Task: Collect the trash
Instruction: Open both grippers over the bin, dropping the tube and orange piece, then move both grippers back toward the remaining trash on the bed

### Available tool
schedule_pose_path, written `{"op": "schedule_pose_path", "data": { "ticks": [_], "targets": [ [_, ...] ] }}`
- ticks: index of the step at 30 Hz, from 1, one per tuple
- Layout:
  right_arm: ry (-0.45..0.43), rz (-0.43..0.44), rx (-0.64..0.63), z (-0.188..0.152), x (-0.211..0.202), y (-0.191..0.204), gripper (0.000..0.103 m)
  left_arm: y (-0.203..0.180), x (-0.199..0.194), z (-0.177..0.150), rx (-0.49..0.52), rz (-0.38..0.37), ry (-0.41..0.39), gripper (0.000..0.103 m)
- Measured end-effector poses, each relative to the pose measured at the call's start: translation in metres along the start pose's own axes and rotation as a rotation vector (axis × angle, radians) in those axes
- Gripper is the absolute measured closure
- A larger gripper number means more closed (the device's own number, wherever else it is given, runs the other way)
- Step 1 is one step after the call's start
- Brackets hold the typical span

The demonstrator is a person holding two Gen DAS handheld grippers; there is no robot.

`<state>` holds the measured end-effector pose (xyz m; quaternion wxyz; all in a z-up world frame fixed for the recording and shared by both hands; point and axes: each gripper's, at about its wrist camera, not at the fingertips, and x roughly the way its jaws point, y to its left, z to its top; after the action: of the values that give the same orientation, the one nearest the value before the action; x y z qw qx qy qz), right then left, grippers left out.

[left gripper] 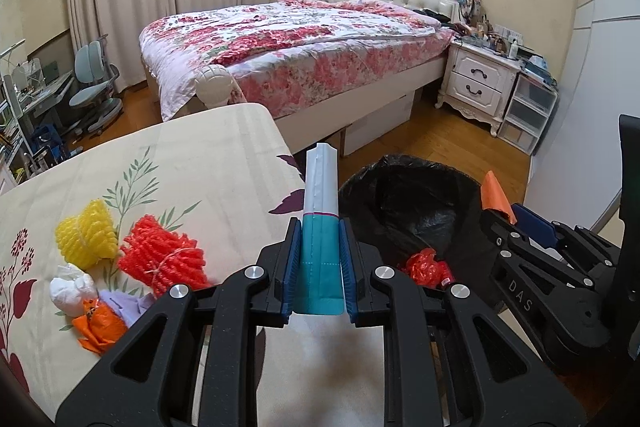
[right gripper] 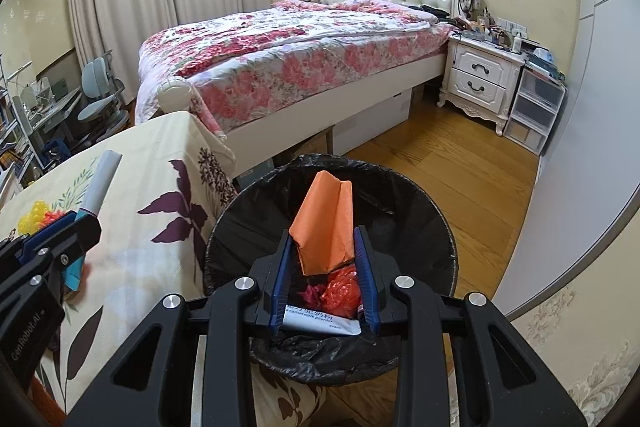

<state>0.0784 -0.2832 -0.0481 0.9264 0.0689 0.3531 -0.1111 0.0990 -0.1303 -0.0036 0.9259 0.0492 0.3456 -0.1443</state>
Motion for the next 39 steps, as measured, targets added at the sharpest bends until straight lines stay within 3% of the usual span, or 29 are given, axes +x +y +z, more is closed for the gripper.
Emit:
{"op": "schedule_pose_path", "data": {
  "ticks": [15, 22, 23, 24, 31, 39],
  "targets": [
    [0.04, -0.04, 0.039, 0.002, 0.03, -0.023, 0.072, -0.029, 0.052, 0.006, 0.044, 0.036, 0.072, 0.084],
    [0.04, -0.059, 0.051, 0.002, 0.036, -0.027, 0.064, -0.035, 0.066, 0.004, 0.069, 0.052, 0.099, 0.082],
    [0.036, -0.066, 0.053, 0.002, 0.036, -0.028, 0.059, -0.035, 0.067, 0.004, 0.07, 0.057, 0.1, 0.081],
    [0.033, -0.071, 0.055, 0.002, 0.035, -0.028, 0.057, -0.036, 0.067, 0.003, 0.068, 0.057, 0.105, 0.073],
    [0.019, -0.092, 0.059, 0.003, 0.027, -0.031, 0.055, -0.034, 0.058, 0.004, 0.06, 0.066, 0.086, 0.041],
    [0.009, -0.075, 0.047, -0.001, 0.014, -0.023, 0.051, -0.023, 0.031, -0.003, 0.043, 0.073, 0.074, 0.035]
  ]
}}
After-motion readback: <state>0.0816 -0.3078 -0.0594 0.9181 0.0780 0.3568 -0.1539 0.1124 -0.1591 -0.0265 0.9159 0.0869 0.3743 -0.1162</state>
